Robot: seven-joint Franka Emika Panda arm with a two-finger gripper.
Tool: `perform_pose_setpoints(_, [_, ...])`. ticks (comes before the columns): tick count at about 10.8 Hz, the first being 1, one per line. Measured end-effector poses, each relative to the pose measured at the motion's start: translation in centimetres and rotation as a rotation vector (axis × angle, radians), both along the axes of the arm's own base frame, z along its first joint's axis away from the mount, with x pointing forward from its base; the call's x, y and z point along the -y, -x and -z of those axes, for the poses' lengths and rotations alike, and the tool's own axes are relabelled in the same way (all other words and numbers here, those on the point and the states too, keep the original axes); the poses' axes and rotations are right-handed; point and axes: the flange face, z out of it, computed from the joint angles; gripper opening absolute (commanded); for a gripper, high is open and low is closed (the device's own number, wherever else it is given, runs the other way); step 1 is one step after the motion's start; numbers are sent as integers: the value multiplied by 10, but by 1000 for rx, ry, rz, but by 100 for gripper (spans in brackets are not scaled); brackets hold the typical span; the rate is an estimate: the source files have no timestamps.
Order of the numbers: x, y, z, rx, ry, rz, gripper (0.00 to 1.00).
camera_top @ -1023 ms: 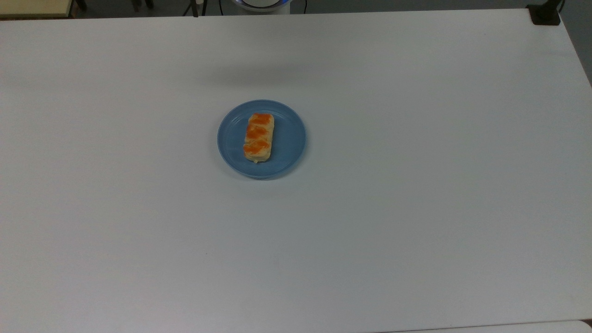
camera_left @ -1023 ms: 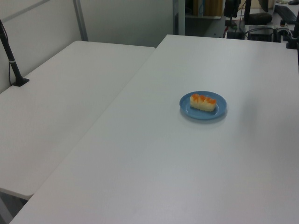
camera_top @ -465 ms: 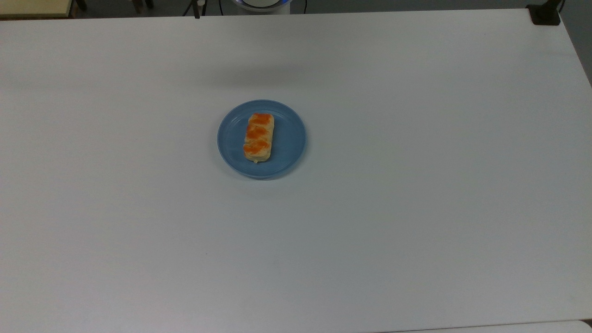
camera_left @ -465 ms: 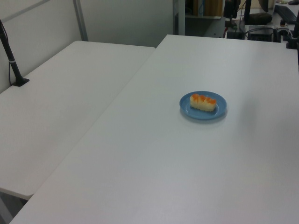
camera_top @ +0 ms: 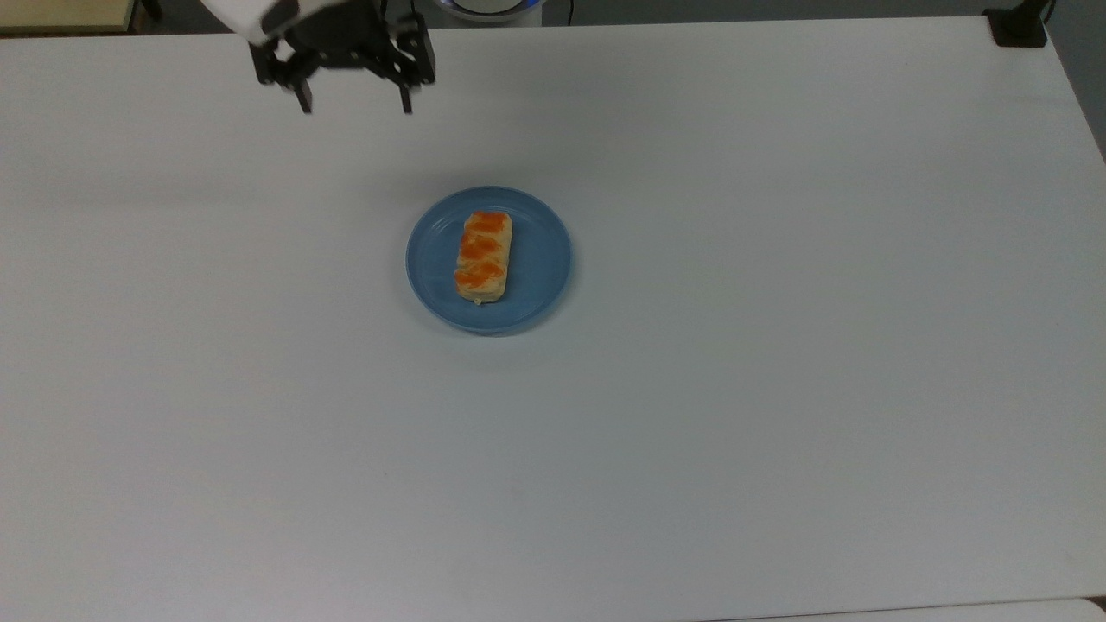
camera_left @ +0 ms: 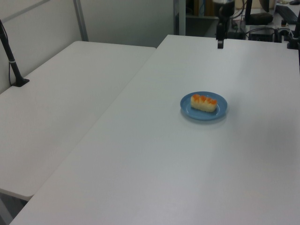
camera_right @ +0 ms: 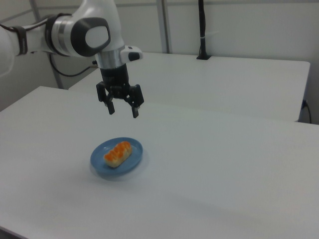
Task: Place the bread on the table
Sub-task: 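Lower the open gripper over the bread roll on the blue plate, then close the gripper on the bread roll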
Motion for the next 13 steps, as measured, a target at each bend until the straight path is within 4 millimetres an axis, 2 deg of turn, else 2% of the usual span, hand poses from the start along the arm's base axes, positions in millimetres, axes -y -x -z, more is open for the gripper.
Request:
perform_pose_setpoints(1, [-14,-10,16,11,3,35,100])
perform_pose_setpoints(3, [-54,-28,58,58,2,144,100])
perform_pose_setpoints(5, [-84,-33,100,95,-10,182,100])
perform_pose_setpoints(6, [-90,-34,120,94,-13,183,100])
perform_pose_setpoints(10, [-95,-48,193,85,-8,224,100])
perform_pose_setpoints(11, [-95,-49,209,77,-4,239,94])
perform_pose_setpoints(12, [-96,-51,219,78,-4,255,70])
perform_pose_setpoints(13, [-99,-52,225,75,-5,260,35])
